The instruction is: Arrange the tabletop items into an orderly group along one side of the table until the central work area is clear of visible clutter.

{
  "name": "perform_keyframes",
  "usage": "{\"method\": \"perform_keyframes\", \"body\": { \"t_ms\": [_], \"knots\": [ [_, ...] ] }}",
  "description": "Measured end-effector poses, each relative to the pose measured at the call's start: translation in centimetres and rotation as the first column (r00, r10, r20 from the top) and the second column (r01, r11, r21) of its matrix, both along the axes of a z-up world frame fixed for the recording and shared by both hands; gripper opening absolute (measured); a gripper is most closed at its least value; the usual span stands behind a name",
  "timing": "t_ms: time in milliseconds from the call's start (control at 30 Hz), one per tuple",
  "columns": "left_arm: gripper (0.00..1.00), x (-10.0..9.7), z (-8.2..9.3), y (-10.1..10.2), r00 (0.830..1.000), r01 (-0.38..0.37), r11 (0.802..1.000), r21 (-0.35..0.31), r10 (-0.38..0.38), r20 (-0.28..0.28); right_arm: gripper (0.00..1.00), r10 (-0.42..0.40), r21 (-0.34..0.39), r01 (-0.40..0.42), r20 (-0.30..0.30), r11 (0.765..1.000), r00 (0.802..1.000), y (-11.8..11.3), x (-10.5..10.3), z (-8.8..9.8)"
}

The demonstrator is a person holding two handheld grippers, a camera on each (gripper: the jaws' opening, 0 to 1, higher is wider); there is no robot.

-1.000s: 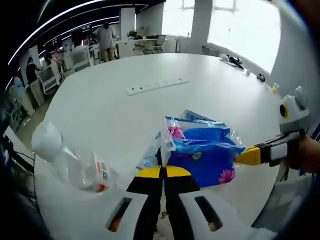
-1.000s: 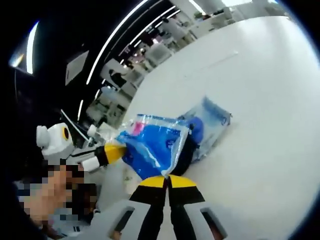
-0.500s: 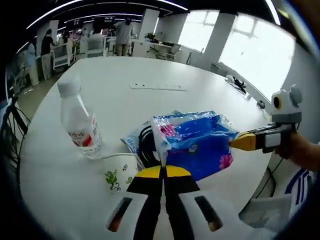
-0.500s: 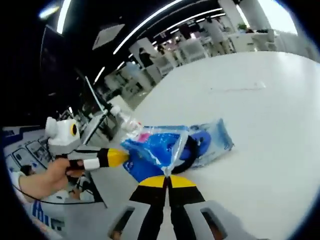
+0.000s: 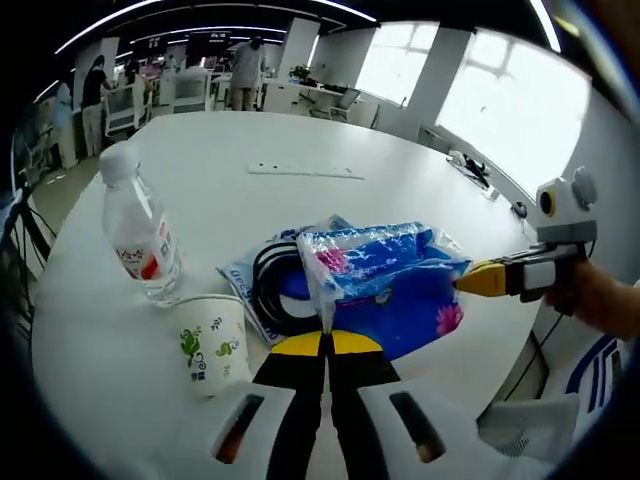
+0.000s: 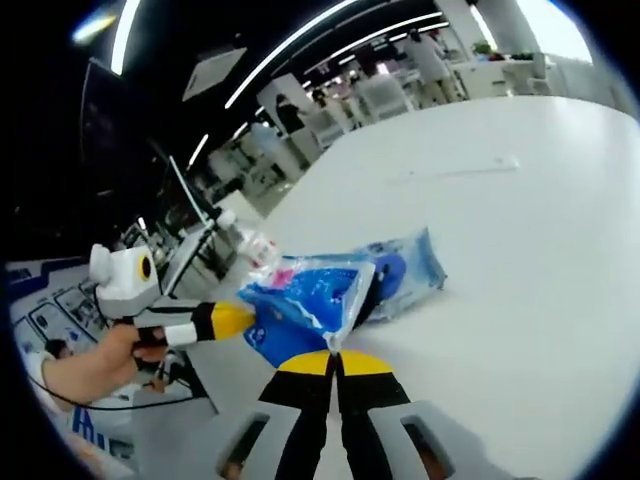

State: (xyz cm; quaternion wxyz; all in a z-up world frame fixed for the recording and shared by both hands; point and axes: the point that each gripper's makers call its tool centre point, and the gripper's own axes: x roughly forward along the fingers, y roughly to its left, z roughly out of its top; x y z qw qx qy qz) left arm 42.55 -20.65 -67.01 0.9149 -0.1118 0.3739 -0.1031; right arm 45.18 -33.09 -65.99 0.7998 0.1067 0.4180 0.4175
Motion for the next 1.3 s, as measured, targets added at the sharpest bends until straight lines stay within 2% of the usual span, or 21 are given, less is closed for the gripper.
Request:
{"method": "perform_keyframes", "body": {
  "t_ms": [133,333,533,633,767,867,933,1200,1300],
  "knots": [
    [0.00,0.7,-0.6,-1.5,1.000,0.023,1.000,-0.005,-0.023,-0.019,0.00,-0.023,-0.005,0.023,-0.019,1.000,1.000,-1.9,0.7,-0.7],
    [0.00,2.3,-1.6,-4.9,0.993,0.106,0.994,0.014,-0.106,-0.051,0.00,-0.057,-0.028,0.056,-0.027,0.998,0.998,-4.9,2.1,-1.5],
    [0.00,4.4,-2.2,-8.4,0.981,0.177,0.984,0.003,-0.176,-0.083,0.00,-0.106,-0.036,0.105,-0.040,0.994,0.994,-8.5,4.0,-2.0],
    [0.00,5.2,-2.4,-10.0,0.969,0.233,0.972,0.035,-0.229,-0.089,0.00,-0.128,-0.048,0.126,-0.042,0.991,0.991,-10.1,4.7,-2.2],
    [0.00,7.1,-2.3,-12.2,0.963,0.257,0.966,0.034,-0.253,-0.090,0.00,-0.166,-0.060,0.163,-0.051,0.985,0.985,-12.2,6.1,-2.6],
    [0.00,8.2,-2.3,-13.5,0.962,0.257,0.967,0.001,-0.255,-0.101,0.00,-0.194,-0.060,0.191,-0.053,0.980,0.980,-13.7,7.4,-2.7],
    [0.00,9.0,-2.3,-14.3,0.963,0.247,0.969,-0.026,-0.248,-0.108,0.00,-0.202,-0.065,0.199,-0.051,0.978,0.978,-14.3,7.8,-2.5],
    [0.00,10.7,-3.4,-16.5,0.950,0.289,0.957,-0.002,-0.287,-0.125,0.00,-0.194,-0.118,0.190,-0.028,0.975,0.981,-15.6,10.4,-2.9],
    [0.00,11.2,-4.1,-17.0,0.945,0.296,0.955,-0.015,-0.296,-0.137,0.00,-0.185,-0.142,0.180,-0.023,0.973,0.982,-15.7,11.3,-3.4]
  ]
}}
